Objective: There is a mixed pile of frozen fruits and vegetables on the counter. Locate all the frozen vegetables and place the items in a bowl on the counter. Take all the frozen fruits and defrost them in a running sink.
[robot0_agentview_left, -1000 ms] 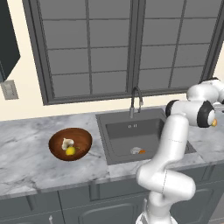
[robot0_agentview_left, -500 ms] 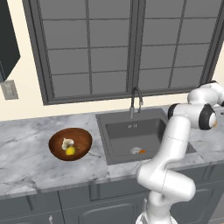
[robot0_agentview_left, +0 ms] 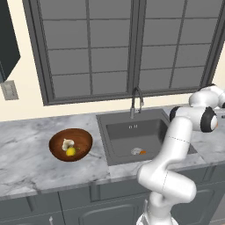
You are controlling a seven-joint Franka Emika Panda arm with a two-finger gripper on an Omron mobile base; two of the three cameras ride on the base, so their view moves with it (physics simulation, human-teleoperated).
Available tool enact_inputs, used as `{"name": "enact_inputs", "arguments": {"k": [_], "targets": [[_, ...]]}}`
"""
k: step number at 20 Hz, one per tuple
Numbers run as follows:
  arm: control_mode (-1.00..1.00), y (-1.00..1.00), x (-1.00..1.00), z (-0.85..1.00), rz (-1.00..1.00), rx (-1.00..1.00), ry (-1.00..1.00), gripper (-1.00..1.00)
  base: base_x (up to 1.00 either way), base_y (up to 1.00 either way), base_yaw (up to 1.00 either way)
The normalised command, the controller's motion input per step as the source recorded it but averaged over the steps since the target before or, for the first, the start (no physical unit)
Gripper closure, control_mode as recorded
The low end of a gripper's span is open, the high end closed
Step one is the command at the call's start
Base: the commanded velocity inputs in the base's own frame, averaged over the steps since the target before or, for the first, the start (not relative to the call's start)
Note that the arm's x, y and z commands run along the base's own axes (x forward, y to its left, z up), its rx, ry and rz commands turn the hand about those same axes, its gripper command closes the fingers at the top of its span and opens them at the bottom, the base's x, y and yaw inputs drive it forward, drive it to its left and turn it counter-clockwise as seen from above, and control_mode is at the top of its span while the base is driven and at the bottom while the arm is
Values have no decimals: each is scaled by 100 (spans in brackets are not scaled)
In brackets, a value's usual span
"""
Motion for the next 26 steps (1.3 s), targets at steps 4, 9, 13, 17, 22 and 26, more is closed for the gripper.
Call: {"name": "enact_inputs", "arguments": {"k": [4,9,13,17,22,26], "targets": [[-100,0,0,-11,0,0,3,-100,0,0,0],[-100,0,0,-15,0,0,3,-100,0,0,0],[-100,0,0,-17,0,0,4,-100,0,0,0],[-100,0,8,-17,0,0,5,-100,0,0,0],[-100,0,17,-15,0,0,6,-100,0,0,0],[-100,0,3,-6,0,0,5,100,0,0,0]]}}
